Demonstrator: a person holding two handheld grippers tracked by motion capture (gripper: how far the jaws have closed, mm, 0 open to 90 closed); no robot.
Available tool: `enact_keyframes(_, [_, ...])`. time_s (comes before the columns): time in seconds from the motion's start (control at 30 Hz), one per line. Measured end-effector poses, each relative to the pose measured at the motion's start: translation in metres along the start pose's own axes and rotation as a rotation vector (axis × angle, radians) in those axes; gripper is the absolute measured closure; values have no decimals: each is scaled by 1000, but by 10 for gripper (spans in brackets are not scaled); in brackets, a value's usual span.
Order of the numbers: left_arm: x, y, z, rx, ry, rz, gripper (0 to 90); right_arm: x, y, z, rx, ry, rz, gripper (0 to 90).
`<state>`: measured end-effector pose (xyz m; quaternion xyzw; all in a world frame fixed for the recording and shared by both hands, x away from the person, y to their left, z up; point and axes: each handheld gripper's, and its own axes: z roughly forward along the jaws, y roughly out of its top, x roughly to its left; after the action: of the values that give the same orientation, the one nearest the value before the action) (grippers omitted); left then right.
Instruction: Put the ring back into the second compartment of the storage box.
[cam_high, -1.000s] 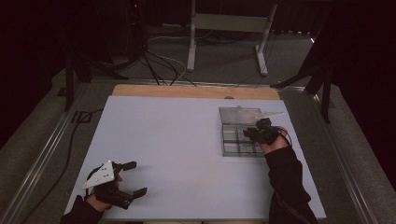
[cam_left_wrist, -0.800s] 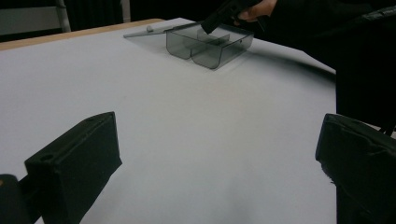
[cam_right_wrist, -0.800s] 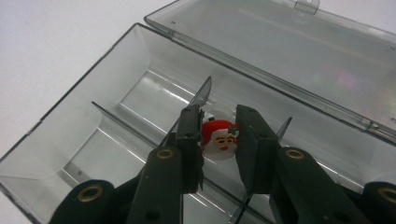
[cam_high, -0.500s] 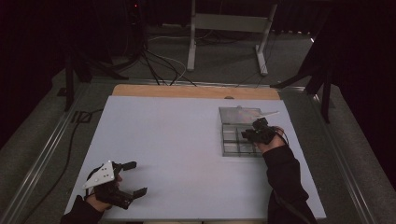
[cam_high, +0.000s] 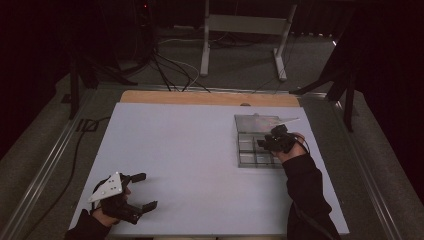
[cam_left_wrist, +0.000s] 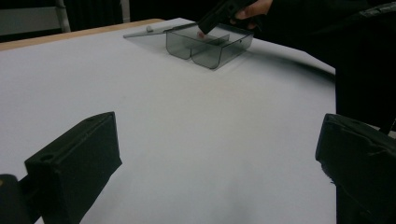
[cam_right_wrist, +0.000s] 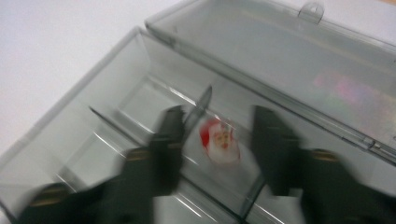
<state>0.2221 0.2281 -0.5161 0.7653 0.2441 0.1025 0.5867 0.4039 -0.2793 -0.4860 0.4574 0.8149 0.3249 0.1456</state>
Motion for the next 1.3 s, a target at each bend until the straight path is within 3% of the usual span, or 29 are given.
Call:
enact_keyframes(0.07, [0,0,0,-1,-1,1,3,-1,1,-5,-16,10,33,327])
enact_keyframes(0.2, [0,0,0,-2,-2,2,3,-1,1,-16,-55,36,20,154])
enact_keyframes(0.37, [0,0,0,-2,-1,4,4,1,3,-28,-90,63,9,116])
enact_keyframes(0.43, [0,0,0,-2,-1,3,4,4,5,-34,-112,83,-6,0])
enact_keyframes(1.3, [0,1,2,-6,-8,2,3,37,10,-70,-145,157,-87,0])
